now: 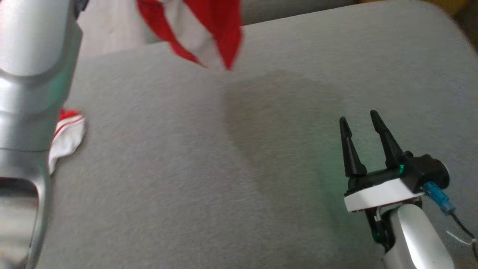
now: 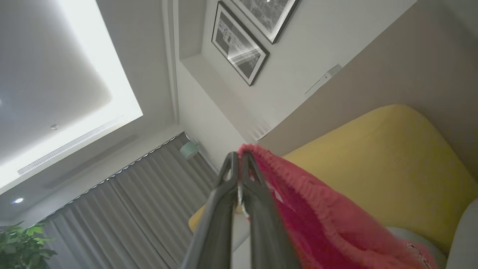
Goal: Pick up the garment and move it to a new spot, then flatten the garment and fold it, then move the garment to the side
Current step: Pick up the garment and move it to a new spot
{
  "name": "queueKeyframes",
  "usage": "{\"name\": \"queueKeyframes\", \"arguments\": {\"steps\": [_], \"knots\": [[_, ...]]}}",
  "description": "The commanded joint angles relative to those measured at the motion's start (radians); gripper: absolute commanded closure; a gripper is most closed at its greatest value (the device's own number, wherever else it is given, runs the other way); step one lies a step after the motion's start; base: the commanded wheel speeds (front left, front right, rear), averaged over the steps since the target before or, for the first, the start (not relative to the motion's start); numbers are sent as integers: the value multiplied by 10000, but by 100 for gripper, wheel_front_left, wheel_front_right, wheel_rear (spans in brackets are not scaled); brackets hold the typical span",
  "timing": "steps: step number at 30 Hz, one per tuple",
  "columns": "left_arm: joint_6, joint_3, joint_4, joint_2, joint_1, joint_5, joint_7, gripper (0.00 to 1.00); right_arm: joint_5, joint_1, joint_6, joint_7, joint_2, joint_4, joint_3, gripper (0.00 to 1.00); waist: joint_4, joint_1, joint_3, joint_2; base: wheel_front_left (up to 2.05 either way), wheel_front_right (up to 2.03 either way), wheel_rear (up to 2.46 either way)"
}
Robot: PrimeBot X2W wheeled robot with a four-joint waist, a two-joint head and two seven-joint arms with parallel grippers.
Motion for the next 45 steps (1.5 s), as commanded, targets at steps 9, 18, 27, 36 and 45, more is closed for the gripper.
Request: {"name": "queueKeyframes", "arguments": {"steps": [9, 18, 27, 36, 45], "knots": [[-38, -54, 273, 95, 1720, -1238, 111, 100, 330, -12, -7, -24, 75, -564, 487, 0, -1696, 2, -517, 0, 0, 0, 0], [721, -69, 1668, -503, 6250, -2289, -2196, 0, 232, 216, -7, -24, 75, -369, 659, 0, -1110, 2, -19, 0, 0, 0, 0], [1991, 1281, -715, -1350, 9976, -2383, -2496, 0, -200, 766, -7, -24, 75, -11, 81, 0, 339, 2, -645, 0, 0, 0, 0], [2610, 2388, -3620, -1923, 12804, -1360, -2498, 0, -258, 1415, -7, -24, 76, -155, -234, 0, 1577, 2, -1483, 0, 0, 0, 0], [2768, 2768, -4485, -2146, 13758, -1164, -2499, 0, -180, 1938, -7, -24, 76, -443, -425, 0, 2100, 2, -1749, 0, 0, 0, 0]]}}
